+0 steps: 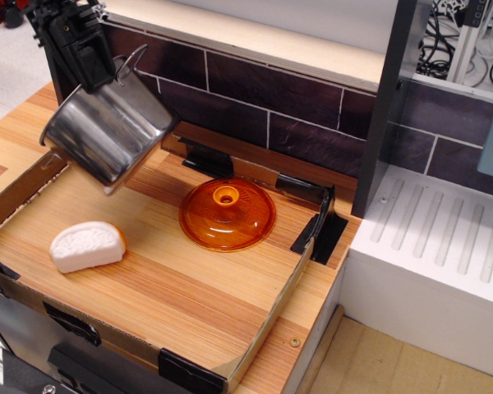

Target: Topple metal pot

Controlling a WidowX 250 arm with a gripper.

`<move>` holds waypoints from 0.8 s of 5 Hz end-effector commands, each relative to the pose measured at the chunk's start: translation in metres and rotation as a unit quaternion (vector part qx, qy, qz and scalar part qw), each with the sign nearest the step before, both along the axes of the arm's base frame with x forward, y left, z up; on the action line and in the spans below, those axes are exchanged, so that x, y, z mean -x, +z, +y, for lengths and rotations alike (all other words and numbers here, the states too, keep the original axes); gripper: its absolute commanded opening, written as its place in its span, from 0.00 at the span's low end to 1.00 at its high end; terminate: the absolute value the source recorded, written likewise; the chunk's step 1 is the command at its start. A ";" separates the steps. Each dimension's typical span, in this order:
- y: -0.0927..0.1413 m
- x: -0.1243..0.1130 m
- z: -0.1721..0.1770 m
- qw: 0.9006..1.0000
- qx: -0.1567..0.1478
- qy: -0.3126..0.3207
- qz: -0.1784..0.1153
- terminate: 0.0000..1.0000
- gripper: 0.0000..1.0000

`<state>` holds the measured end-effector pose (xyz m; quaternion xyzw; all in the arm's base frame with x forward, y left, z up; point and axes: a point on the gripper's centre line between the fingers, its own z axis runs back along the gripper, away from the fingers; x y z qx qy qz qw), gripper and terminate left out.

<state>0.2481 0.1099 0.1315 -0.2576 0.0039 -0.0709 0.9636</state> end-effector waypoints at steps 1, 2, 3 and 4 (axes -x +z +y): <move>-0.002 0.005 0.027 0.999 0.031 0.008 -0.009 0.00 0.00; -0.011 0.005 0.035 0.999 0.048 0.019 -0.002 0.00 0.00; -0.022 0.002 0.041 0.998 0.056 0.035 0.018 0.00 0.00; -0.027 0.001 0.043 0.997 0.064 0.042 0.019 0.00 0.00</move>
